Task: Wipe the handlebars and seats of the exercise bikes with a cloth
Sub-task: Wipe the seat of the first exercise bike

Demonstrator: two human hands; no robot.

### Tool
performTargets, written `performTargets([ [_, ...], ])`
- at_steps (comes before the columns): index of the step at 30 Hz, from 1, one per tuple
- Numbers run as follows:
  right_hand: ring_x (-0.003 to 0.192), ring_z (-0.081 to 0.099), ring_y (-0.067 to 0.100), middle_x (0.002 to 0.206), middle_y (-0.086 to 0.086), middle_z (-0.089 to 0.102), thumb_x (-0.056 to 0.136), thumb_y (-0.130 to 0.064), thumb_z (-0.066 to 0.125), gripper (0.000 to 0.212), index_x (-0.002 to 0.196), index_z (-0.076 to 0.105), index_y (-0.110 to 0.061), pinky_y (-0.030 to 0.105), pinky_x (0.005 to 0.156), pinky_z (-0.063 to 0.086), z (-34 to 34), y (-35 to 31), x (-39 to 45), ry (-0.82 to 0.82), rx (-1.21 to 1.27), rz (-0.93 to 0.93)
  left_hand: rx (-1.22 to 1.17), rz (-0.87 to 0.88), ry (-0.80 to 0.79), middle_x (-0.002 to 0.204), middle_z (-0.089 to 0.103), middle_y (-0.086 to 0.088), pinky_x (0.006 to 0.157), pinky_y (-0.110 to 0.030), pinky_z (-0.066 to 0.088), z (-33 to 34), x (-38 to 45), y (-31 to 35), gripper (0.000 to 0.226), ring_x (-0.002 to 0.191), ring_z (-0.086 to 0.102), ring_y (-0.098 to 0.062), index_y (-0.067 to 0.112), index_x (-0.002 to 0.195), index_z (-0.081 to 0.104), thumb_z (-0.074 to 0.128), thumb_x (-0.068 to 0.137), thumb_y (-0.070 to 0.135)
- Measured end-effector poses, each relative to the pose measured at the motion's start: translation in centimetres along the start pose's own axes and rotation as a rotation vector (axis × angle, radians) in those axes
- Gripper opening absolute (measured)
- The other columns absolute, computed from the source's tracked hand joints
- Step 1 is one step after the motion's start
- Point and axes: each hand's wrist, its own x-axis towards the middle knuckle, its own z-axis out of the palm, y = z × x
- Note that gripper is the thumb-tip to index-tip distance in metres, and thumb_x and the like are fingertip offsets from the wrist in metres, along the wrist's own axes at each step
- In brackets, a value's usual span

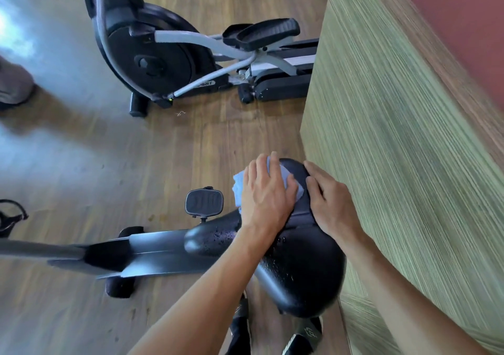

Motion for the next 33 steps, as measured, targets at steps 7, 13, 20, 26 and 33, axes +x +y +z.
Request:
performTargets([
  [7,0.145,0.043,0.024,0.161,0.010,0.040,0.107,-0.016,0.042,0.049,0.155,0.038,-0.005,0.033,0.111,0.042,0.8,-0.3,-1.0,-0.010,-0.261,-0.090,0.072,0.037,-0.011,0.126,0.058,-0.017,0.101,-0.041,0.042,-1.6,-3.9,-1.5,0.055,0.111,0.055,-0.033,-0.002,0.139,0.054,0.043,0.099,0.035],
  [13,0.156,0.020,0.025,0.169,0.010,0.021,0.108,-0.025,0.030,0.056,0.160,0.025,-0.005,0.037,0.123,0.030,0.8,-0.1,-1.2,-0.087,-0.437,-0.190,-0.017,-0.055,-0.044,0.130,0.060,-0.021,0.105,-0.046,0.045,-0.4,0.3,-1.6,0.060,0.116,0.058,-0.038,-0.003,0.136,0.056,0.033,0.100,0.039],
  [20,0.158,0.014,0.029,0.168,0.013,0.022,0.109,-0.031,0.026,0.057,0.158,0.031,-0.002,0.041,0.127,0.020,0.3,0.6,-3.6,-0.088,-0.550,-0.360,0.039,0.118,-0.035,0.131,0.054,-0.017,0.105,-0.045,0.041,-3.3,-5.9,-2.3,0.055,0.114,0.052,-0.036,-0.002,0.142,0.049,0.042,0.100,0.032],
  [26,0.157,0.015,0.023,0.167,0.009,0.026,0.109,-0.034,0.025,0.058,0.156,0.037,-0.003,0.036,0.128,0.016,0.4,0.7,-3.0,-0.071,-0.405,-0.320,0.085,0.034,-0.019,0.122,0.060,-0.016,0.102,-0.042,0.040,-1.4,-2.4,-1.2,0.053,0.109,0.055,-0.034,0.000,0.134,0.056,0.037,0.099,0.036],
  [33,0.157,0.012,0.011,0.168,-0.003,0.023,0.109,-0.033,0.028,0.054,0.156,0.038,-0.010,0.016,0.124,0.004,-0.1,0.9,-2.8,-0.103,-0.212,-0.268,-0.022,-0.046,-0.031,0.120,0.062,-0.019,0.099,-0.043,0.044,-1.5,-1.4,-1.1,0.052,0.108,0.059,-0.036,0.001,0.129,0.060,0.040,0.094,0.035],
])
